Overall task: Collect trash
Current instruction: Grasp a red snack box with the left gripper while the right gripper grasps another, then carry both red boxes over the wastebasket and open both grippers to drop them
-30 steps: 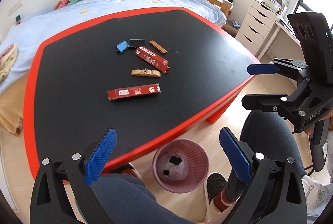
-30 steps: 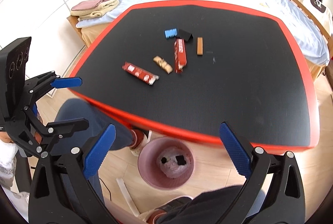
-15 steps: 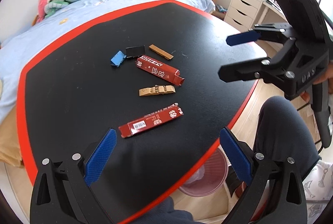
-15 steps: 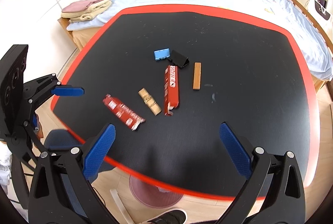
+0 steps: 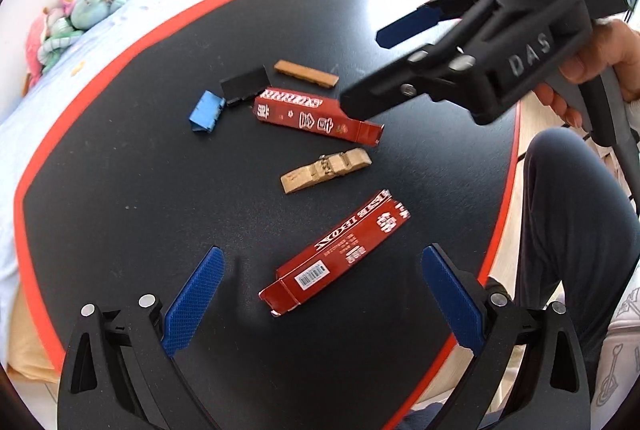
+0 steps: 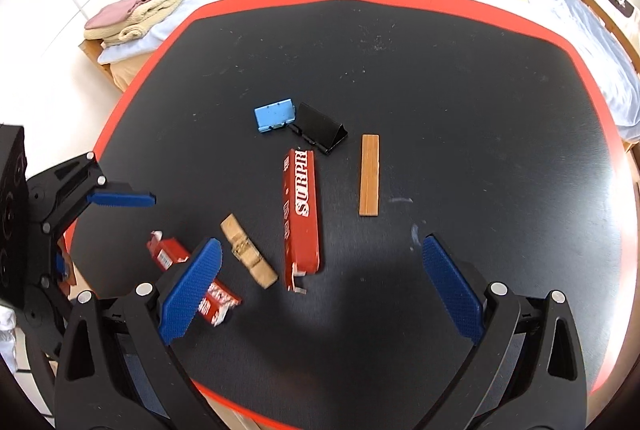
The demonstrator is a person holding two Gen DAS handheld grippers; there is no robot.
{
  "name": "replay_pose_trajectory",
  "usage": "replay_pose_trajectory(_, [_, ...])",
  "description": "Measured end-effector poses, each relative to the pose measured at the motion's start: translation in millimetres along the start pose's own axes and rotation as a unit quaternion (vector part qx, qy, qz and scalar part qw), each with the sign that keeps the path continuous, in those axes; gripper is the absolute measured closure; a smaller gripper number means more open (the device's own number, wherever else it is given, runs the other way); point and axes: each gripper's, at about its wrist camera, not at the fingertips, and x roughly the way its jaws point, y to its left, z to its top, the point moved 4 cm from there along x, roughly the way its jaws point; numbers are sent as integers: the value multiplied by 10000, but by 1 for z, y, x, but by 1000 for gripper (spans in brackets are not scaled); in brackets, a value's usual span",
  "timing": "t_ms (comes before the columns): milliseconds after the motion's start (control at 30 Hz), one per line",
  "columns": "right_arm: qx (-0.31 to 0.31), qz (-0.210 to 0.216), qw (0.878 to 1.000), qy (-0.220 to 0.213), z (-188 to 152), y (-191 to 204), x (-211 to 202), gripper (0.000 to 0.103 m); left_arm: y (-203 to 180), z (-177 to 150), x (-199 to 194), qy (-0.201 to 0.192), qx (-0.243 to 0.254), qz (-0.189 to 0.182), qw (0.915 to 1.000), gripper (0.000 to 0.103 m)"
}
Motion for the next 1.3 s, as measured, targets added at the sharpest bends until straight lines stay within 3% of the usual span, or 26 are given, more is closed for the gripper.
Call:
replay_pose_trajectory(67, [22,-10,10000,45,1,-2,6,5,1,-1,3,2,11,-16,10000,8])
replay_pose_trajectory(133, [13,4,10000,84,2,-2,13,14,2,-2,5,-26,28,-62,10000,9])
replay_pose_trajectory(200, [-8,-35,9999,134,4,-2,19,23,3,-1,9,-7,44,-75,10000,19])
replay_pose_trajectory(433, [-88,12,9998,165,5,2,29,41,3,-5,10,-41,-46,-53,10000,33])
replay_pose_trajectory(767, [-366,57,9992,176,3,12,28,84,-5,-9,1,-4,-112,-27,9999,79])
replay_pose_trajectory(900, [-399,97,9991,132,0,13,24,89,-5,-11,-2,19,-259,-61,9996,87])
replay_pose_trajectory(1300, [-379,99,9990,-192,-7,13,-11,89,-13,-20,-21,-214,-821,-12,9964,88])
